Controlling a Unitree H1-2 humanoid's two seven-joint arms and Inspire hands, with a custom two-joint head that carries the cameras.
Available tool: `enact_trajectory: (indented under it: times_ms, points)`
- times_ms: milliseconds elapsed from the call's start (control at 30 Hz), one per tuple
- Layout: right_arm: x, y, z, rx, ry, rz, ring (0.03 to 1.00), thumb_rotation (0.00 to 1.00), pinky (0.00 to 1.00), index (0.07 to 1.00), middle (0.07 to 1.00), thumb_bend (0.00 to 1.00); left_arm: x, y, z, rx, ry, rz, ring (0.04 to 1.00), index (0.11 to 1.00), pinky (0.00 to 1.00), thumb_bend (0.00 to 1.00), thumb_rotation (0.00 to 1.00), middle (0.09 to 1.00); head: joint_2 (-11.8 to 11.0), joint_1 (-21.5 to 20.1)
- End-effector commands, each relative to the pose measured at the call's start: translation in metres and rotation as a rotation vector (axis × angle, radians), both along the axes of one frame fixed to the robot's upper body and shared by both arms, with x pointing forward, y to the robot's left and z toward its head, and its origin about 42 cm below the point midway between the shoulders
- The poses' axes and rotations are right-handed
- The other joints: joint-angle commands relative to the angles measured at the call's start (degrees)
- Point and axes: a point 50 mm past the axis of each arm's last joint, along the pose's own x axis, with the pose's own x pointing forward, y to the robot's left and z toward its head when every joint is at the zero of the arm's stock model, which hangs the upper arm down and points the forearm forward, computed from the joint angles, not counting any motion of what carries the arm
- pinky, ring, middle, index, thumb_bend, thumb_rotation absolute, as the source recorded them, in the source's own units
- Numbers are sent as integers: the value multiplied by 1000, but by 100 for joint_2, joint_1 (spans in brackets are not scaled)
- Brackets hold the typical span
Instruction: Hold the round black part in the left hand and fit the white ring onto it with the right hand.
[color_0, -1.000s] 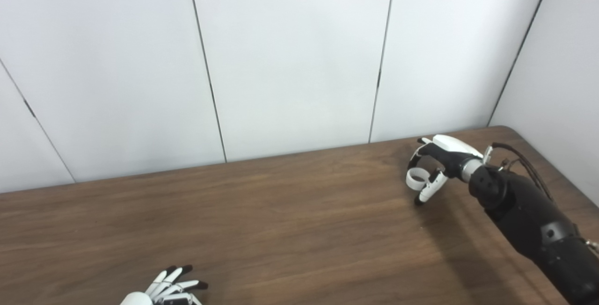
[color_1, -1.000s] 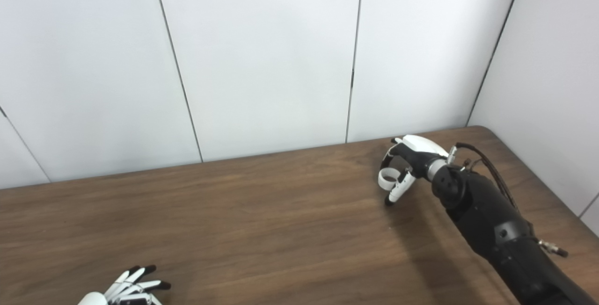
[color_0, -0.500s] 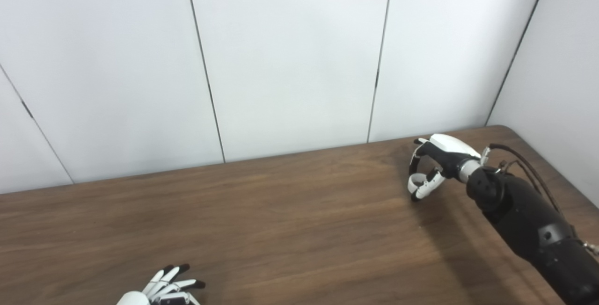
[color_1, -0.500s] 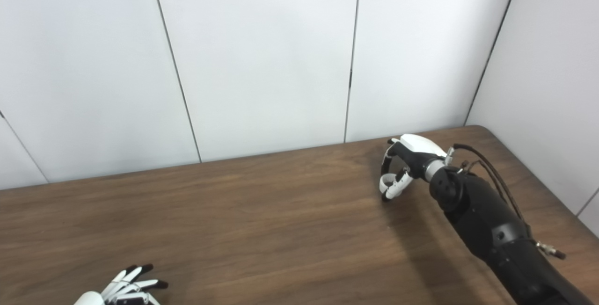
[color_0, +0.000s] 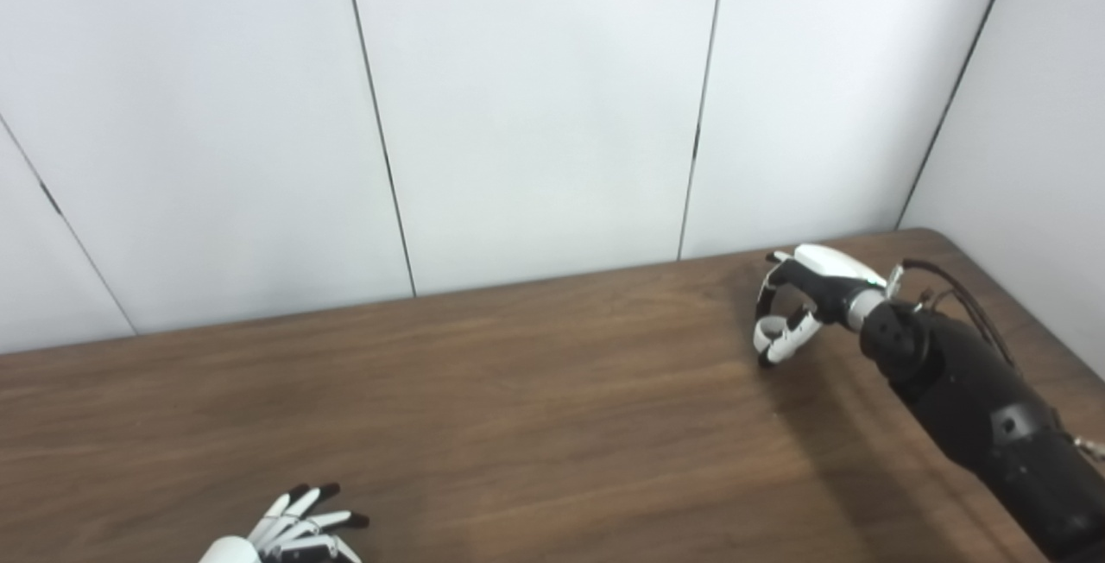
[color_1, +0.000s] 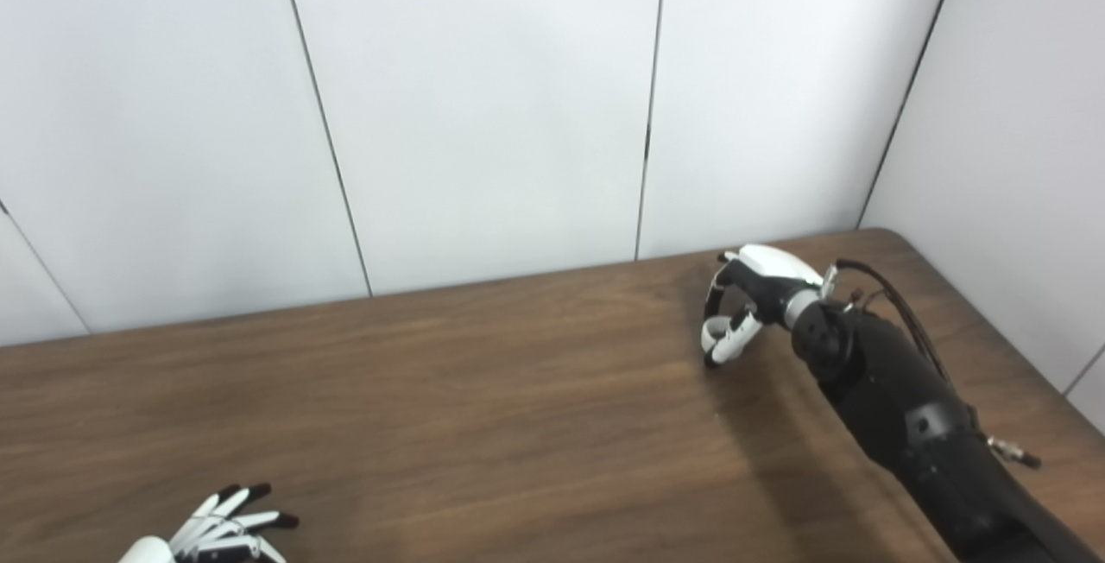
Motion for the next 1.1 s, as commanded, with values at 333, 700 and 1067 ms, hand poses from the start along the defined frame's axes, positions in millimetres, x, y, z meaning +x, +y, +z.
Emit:
enact_trajectory:
  times_ms: [333,700,1067]
  points:
    - [6,3,3,11,26,-22,1000,138,1000,678,1000,905,5,6,20,13,-59,-12,957,479,1000,519,41,808,2,1]
    - [5,0,4,8,42,-33,1000,135,1000,715,1000,914,8,6,20,12,-61,-14,957,479,1000,519,41,805,3,-33]
    - [-3,-6,0,34,59,-53,1000,120,1000,574,1000,726,13,5,19,5,-68,-24,961,479,1000,519,40,809,23,-116]
